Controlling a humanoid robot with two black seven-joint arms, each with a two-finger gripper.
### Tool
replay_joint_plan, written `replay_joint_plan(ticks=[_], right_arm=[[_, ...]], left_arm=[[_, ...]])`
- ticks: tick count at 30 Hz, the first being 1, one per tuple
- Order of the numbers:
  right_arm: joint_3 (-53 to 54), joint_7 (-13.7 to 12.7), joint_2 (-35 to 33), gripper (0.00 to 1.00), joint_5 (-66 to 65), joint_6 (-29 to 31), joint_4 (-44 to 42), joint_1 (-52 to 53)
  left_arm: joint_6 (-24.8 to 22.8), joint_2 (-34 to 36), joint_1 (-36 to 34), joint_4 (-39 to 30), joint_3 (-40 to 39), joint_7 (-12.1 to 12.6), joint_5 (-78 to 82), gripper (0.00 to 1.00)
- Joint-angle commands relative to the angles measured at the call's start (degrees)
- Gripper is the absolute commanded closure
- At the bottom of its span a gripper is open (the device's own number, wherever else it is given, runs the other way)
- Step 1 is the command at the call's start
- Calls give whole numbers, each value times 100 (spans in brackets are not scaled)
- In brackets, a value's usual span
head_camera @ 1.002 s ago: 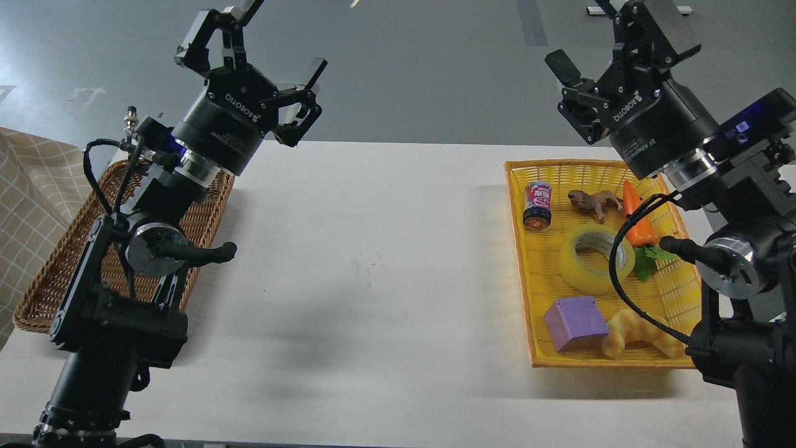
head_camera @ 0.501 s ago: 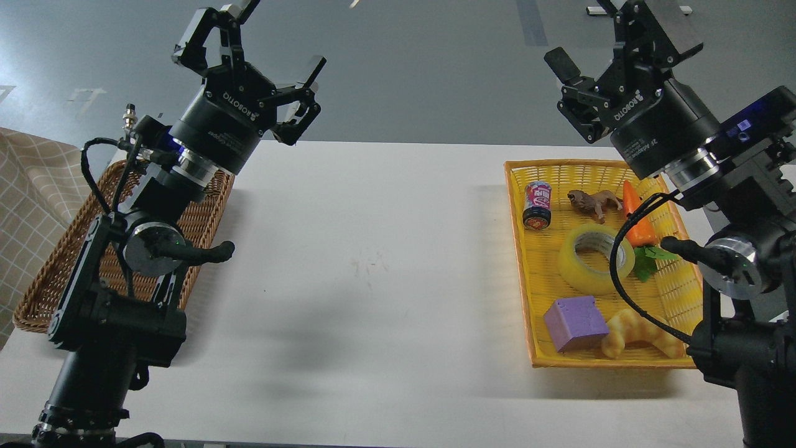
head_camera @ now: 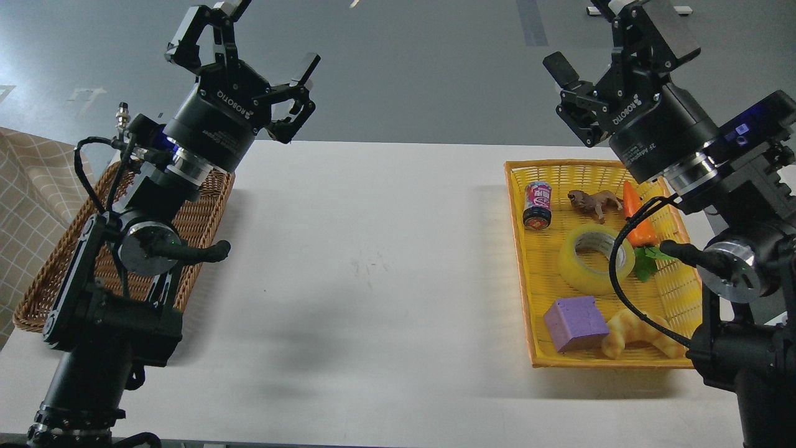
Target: Place and transfer tape with both arms
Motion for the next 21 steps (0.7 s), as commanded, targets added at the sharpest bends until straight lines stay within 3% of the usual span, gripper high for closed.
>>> replay_joint_plan(ticks=[1,9,21], right_arm=[[4,0,0,0,-9,-3,33,-15],[-5,0,0,0,-9,-3,33,-41],[-13,-44,0,1,-132,-3,24,-15]], left_arm=[[-10,-4,-19,8,17,18,16,2],[289,-4,-1,8,-10,-70,34,2],[219,84,51,-18,25,-70,43,2]])
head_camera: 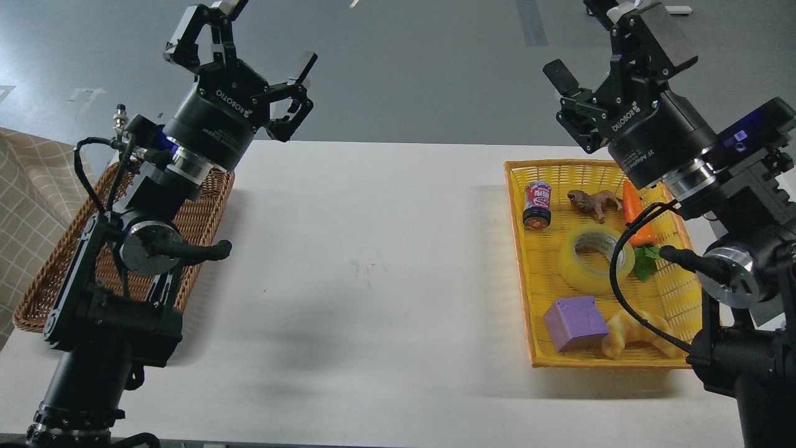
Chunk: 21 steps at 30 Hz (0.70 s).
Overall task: Place and transfer tape with both arms
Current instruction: 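Move the right gripper down into the yellow tray toward the tape roll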
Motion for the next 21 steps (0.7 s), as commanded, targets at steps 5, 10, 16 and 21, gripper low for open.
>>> replay_joint_plan(ticks=[5,10,16,21], right_arm=[[-3,-17,-1130,2,-126,0,-69,182],[-144,-25,-1967,2,-476,0,-104,173],[-467,10,-2846,2,-1327,9,-253,181],[-1014,150,-3076,2,-2945,9,-595,322]], left_arm=[[-177,-31,75,-37,-46,-75,7,2],[-319,-75,48,-54,-10,-119,7,2],[-292,-84,57,-63,-28,-128,-2,2],[-310,-92,57,-63,-28,-128,7,2]])
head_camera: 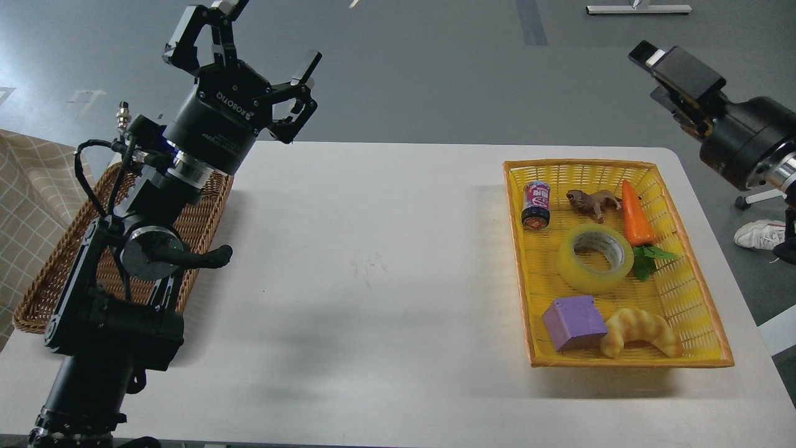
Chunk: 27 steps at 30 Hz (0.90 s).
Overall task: Place and transfer tape with both arms
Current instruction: 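Move the right gripper down into the yellow tray toward the tape roll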
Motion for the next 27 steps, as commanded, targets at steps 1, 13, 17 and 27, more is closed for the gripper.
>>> replay_joint_plan(ticks=[1,13,17,27], right_arm=[[-336,269,-78,2,-1210,0,-309,62],[-935,1325,-96,2,-3887,-9,-644,71],[-1005,1597,-114,2,-3889,-9,-916,71],[-1181,1659,-87,3,-3889,-9,-1162,-52]], left_arm=[[3,-3,1,2,5,0,4,2],[-14,14,37,2,-30,-9,4,2],[12,6,45,2,-39,-9,4,2],[21,50,54,2,-48,-9,4,2]])
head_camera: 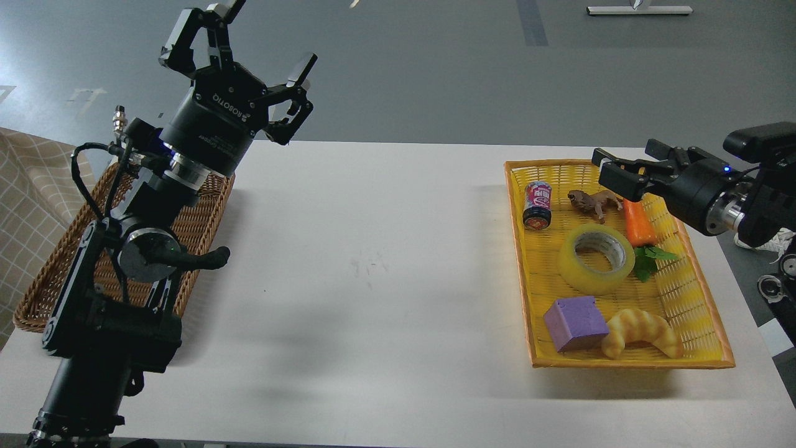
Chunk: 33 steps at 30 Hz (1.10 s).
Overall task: Place and transfer tape with both arms
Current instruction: 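Move the right gripper down into the yellow tray toward the tape roll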
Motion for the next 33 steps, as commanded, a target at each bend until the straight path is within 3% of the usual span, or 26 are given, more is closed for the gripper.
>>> replay_joint_plan(ticks=[1,15,33], right_arm=[[-32,1,22,3,0,1,-69,-51],[-305,80,-276,5,0,1,-500,-314],[-727,132,-13,6,0,-8,-1493,-263]], left_arm=[[0,20,9,1,-4,5,0,2],[17,116,53,1,13,5,0,2],[17,240,71,-8,-4,5,0,2]])
